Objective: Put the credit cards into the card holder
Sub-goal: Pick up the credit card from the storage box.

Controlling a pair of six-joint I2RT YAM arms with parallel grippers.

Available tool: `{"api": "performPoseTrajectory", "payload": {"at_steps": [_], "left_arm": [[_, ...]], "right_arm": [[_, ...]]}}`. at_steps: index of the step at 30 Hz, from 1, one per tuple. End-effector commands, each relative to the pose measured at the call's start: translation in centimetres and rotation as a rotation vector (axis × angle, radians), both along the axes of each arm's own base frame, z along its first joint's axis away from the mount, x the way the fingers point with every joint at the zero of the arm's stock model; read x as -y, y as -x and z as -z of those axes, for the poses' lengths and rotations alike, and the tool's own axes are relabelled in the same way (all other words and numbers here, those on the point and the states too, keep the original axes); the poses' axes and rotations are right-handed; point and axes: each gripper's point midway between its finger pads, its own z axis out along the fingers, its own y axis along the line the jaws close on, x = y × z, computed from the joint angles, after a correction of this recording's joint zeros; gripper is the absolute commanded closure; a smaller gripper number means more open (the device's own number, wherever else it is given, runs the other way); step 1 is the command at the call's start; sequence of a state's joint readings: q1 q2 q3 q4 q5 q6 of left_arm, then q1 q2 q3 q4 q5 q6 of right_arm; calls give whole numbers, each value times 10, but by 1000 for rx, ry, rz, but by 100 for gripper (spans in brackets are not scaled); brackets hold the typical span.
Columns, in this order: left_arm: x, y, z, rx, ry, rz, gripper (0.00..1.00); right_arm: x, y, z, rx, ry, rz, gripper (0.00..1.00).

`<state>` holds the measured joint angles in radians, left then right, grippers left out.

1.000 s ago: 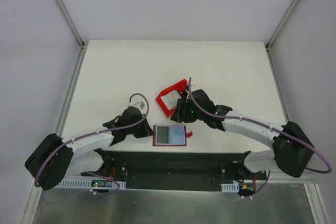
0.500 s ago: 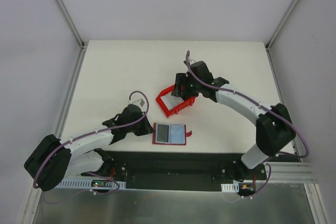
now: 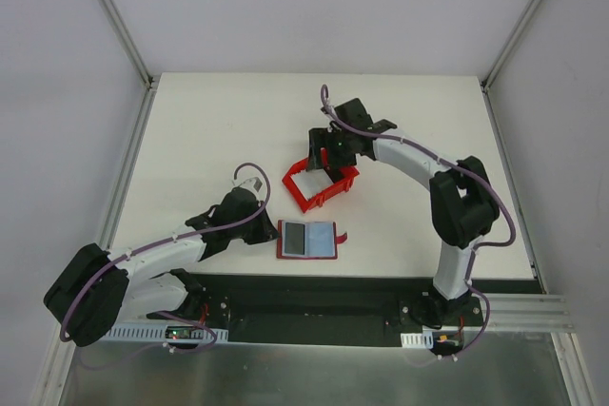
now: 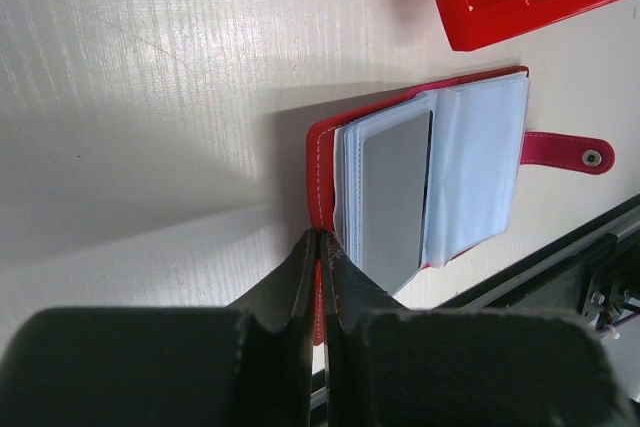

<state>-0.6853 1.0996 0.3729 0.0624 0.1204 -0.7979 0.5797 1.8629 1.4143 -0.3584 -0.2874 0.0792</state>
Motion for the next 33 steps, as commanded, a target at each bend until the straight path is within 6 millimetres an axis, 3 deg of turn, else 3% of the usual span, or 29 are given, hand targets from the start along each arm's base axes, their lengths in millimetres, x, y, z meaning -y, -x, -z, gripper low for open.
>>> {"api": "performPoseTrajectory", "payload": {"at_steps": [1,7,16,27,33], "left_arm": [[1,-10,-8,39,-7,-3,100],[0,-10,-9,40,-7,-7,100],[2,-11,-9,38,-10,2,100],[2,-12,-9,34,-11,-2,100],[3,-11,-6,25,-16,6,100]], "right_arm": [[-5,6,4,-50,-9,-68,18],[-6,10,18,-76,-9,-101,16],[-16,21,23,-152,-60,-155,18],[-11,13,-6,-95,-141,-125,42],[-12,15,-4,-110,-150,-127,57]]}}
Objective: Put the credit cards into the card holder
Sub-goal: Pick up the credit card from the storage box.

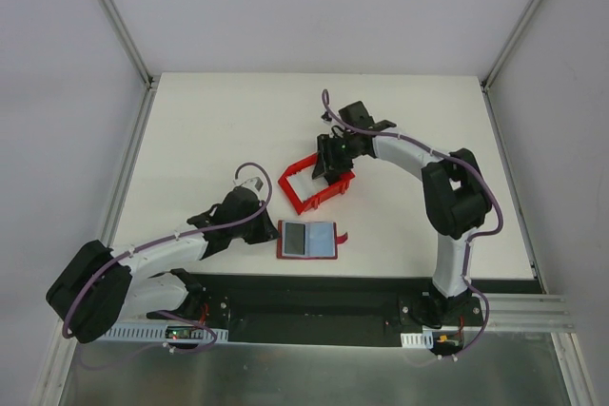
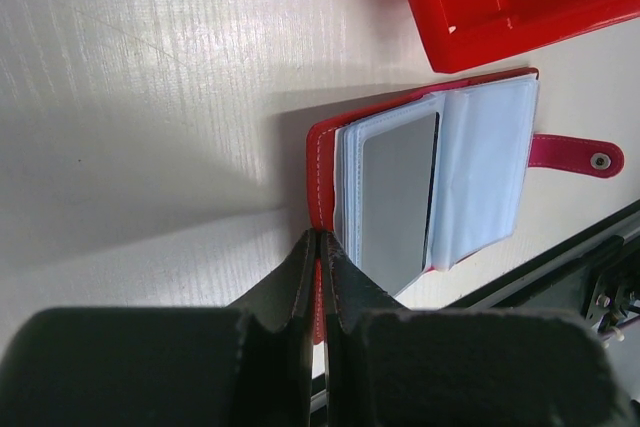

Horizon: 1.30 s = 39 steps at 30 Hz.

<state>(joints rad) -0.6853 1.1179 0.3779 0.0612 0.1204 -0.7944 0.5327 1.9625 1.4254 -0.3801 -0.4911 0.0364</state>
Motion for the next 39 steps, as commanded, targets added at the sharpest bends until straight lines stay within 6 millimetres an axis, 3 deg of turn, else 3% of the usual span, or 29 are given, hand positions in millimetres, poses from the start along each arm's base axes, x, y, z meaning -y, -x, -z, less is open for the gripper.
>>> {"api": "performPoseTrajectory", "payload": {"at_steps": [1,17,24,27,30,33,36,39], "left_arm": [[4,-12,-10,37,-3,6,100],[3,-11,-6,25,-6,3,100],[3,-9,-5,21,-4,3,100],[3,-9,-4,18,-5,4,100],[2,-7,-3,13,-6,4,100],[1,-6,-1,10,-7,5,100],[1,-5,-2,12,-4,8,100],[1,-4,-1,9,-3,15,100]], "right_arm": [[-9,2,-32,41,-77,-19,59],[-3,-10,-44,76,-84,12,86],[8,-19,-51,127,-28,32,100],[17,-25,-56,169,21,60,100],[24,-30,-76,267,32,72,100],[31,-31,-109,367,11,103,100],[39,-22,-137,443,-35,141,100],[49,2,-149,452,-86,218,100]]}}
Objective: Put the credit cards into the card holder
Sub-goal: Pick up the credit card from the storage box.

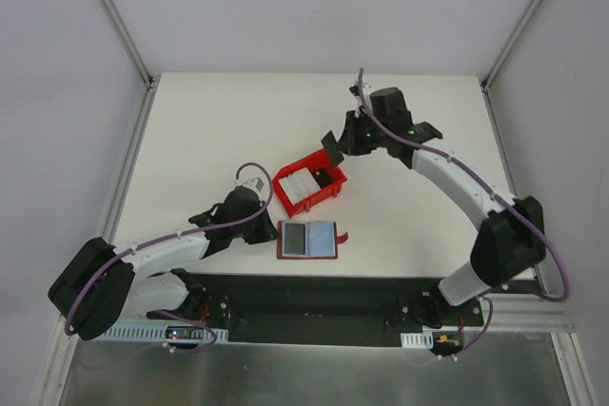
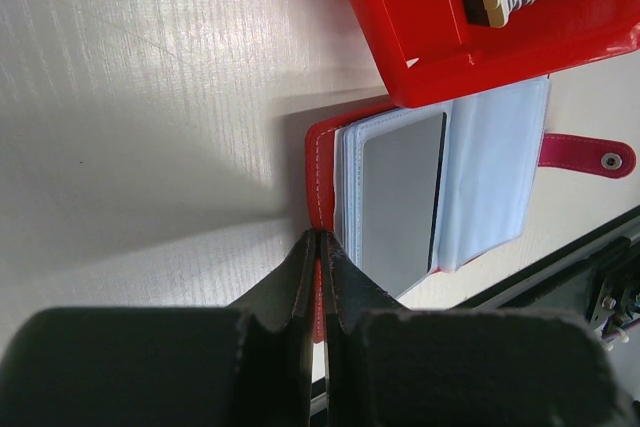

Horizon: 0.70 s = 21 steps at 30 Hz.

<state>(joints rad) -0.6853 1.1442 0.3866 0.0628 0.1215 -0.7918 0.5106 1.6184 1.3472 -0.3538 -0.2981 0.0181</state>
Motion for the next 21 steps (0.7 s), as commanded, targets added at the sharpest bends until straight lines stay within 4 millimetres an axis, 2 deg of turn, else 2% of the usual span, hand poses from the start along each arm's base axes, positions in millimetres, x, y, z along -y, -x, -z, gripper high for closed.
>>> {"api": "performPoseTrajectory", "payload": {"at_steps": [1,2,5,7,9,11,15,21], "left_arm": [[1,-2,-4,17,9,13,100],[1,-2,-3,14,11,14,100],[2,0,-4,6,23,12,100],[3,2,-5,3,31,15,100],[3,3,-5,-2,37,12,100],[1,5,-3,-7,42,4,100],[1,8,-1,-19,52,-4,100],[-1,11,4,-33,49,-7,100]], "right_arm": [[12,28,-36,101,-97,85,99],[16,39,-35,102,-109,103,100],[24,75,-14,52,-127,165,100],[26,100,11,6,-128,193,100],[23,123,27,-15,-142,204,100],[21,138,43,-43,-140,218,100],[25,149,75,-72,-99,290,100],[22,152,94,-106,-91,314,99]]}}
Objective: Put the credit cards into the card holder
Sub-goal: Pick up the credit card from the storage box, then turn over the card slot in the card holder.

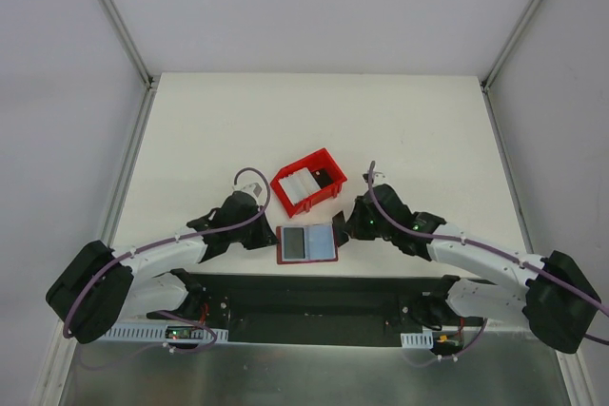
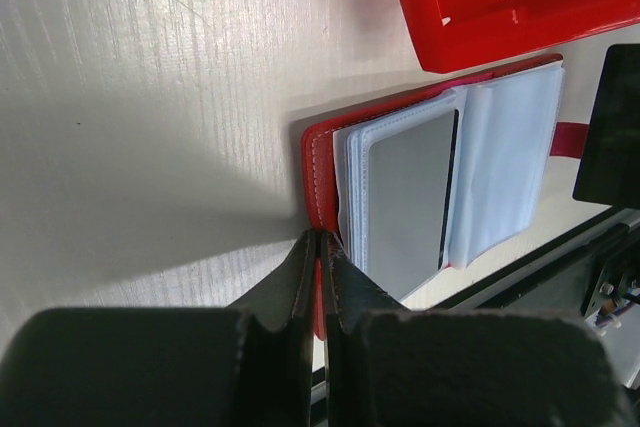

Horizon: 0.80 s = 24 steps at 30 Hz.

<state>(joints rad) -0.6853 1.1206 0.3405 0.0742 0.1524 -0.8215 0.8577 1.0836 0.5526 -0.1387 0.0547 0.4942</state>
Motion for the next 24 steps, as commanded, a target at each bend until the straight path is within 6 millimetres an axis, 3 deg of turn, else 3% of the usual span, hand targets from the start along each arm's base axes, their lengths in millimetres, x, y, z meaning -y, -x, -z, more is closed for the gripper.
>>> {"api": "performPoseTrajectory", "payload": {"at_steps": [1,24], "left_arm": [[2,-1,-3,5,25,-6,100],[2,-3,-3,6,26,-12,100]], "right_arm": [[-11,-16,-9,38,-66,81,100],[-11,0,29,-39,-10,85,100]]}}
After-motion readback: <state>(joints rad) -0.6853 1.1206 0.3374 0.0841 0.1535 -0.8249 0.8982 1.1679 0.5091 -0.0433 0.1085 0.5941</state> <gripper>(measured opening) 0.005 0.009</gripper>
